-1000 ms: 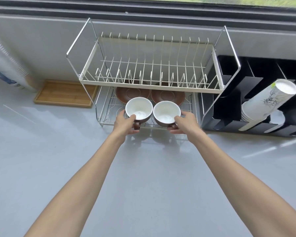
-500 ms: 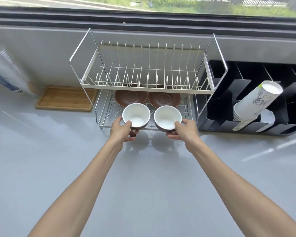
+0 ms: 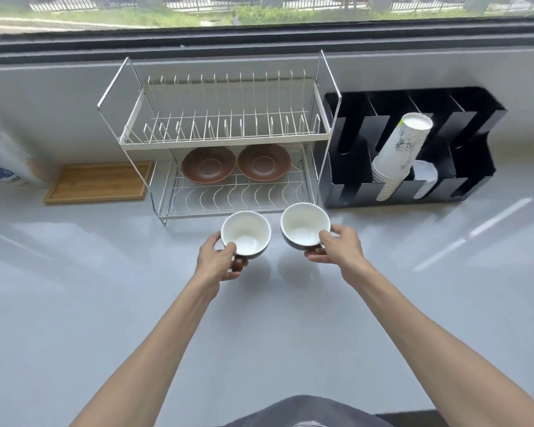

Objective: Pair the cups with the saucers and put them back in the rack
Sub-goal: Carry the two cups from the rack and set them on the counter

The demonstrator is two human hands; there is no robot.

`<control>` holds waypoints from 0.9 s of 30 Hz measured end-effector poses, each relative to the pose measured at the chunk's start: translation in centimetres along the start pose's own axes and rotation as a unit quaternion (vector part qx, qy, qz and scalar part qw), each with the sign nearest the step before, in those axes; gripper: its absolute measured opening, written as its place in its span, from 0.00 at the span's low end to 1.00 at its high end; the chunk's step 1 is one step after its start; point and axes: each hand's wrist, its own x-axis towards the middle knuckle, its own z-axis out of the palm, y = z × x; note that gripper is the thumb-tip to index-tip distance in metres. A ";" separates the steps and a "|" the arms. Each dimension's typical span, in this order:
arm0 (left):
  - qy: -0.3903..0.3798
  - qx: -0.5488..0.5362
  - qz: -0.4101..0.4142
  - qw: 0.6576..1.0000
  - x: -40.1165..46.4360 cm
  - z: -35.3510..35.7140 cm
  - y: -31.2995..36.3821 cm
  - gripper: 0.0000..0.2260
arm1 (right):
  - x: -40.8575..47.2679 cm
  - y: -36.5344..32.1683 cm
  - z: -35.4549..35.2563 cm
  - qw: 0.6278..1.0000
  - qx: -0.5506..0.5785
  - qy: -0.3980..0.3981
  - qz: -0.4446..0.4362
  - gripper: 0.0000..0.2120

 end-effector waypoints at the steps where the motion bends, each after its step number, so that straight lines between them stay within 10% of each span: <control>1: -0.006 0.004 -0.003 1.000 -0.4 0.5 -0.4 0.24 | -0.3 0.5 -0.7 1.000 0.001 0.007 0.000 0.18; 27: -0.171 0.068 -0.037 0.982 -4.2 22.1 -3.3 0.24 | -2.7 10.1 -21.3 0.968 0.109 0.213 0.070 0.20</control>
